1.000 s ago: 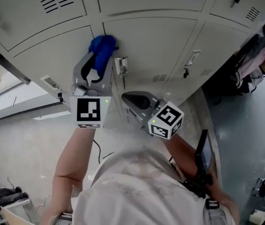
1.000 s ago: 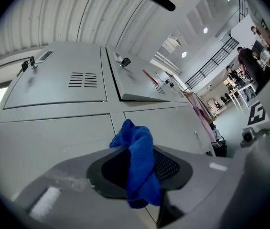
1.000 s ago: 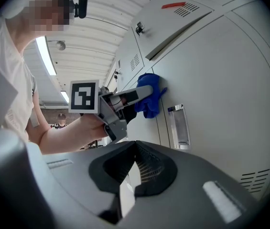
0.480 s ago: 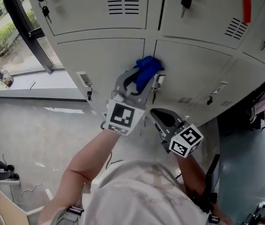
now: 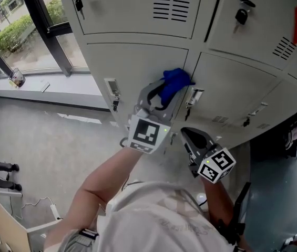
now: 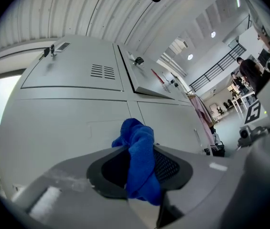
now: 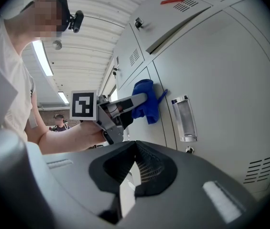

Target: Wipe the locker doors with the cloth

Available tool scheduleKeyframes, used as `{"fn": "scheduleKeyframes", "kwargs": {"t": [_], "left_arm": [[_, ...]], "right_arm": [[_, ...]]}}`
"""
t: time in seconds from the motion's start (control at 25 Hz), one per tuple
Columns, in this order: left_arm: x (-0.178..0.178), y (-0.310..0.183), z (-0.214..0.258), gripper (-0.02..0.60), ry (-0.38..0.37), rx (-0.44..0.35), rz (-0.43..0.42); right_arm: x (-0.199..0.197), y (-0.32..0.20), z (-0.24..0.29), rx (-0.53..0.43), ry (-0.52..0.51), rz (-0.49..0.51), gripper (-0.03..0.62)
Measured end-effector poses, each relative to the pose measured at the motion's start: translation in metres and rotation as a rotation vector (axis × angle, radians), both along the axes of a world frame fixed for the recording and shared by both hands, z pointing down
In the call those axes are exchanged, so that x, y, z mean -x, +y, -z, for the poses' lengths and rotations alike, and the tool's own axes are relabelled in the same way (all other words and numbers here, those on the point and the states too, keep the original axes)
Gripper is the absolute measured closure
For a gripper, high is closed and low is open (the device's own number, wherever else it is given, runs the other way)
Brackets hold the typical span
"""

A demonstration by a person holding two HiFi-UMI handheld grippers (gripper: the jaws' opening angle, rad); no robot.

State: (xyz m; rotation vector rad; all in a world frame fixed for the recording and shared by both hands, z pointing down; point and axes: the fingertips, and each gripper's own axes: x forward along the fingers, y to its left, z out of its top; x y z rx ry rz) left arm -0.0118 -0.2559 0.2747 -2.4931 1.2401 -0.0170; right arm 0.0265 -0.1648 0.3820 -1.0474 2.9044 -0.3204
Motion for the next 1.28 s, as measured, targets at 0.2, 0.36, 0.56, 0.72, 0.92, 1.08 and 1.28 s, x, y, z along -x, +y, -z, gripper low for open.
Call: {"fn": "scheduleKeyframes", "kwargs": {"t": [0.2, 0.36, 0.56, 0.72, 0.92, 1.08, 1.28], "left_arm": [[0.028, -0.004, -0.003, 0.445, 0.028, 0.014, 0.043], [0.053, -0.007, -0.004, 0.445, 0.057, 0.029, 0.076], [0.081, -0.009, -0.004, 0.445, 0.077, 0.034, 0.108], [0.102, -0.012, -0.006, 0.443, 0.08, 0.031, 0.131], [0.13, -0.014, -0.014, 0.442, 0.082, 0.047, 0.174], [0.153, -0.016, -0.013, 0.442, 0.087, 0.058, 0.214], [0.174, -0.019, -0.01, 0.442, 0.109, 0.058, 0.247]], "right_arm": [[0.015, 0.0, -0.001, 0.005, 0.004, 0.016, 0.586], [0.028, -0.002, -0.003, 0.011, 0.002, 0.029, 0.586], [0.046, -0.004, -0.004, 0.013, -0.007, 0.048, 0.586], [0.055, -0.005, -0.002, -0.001, 0.004, 0.056, 0.586], [0.061, -0.008, -0.001, -0.006, 0.005, 0.057, 0.586], [0.067, -0.01, -0.002, -0.006, 0.008, 0.059, 0.586], [0.079, -0.01, 0.001, -0.011, 0.017, 0.08, 0.586]]}}
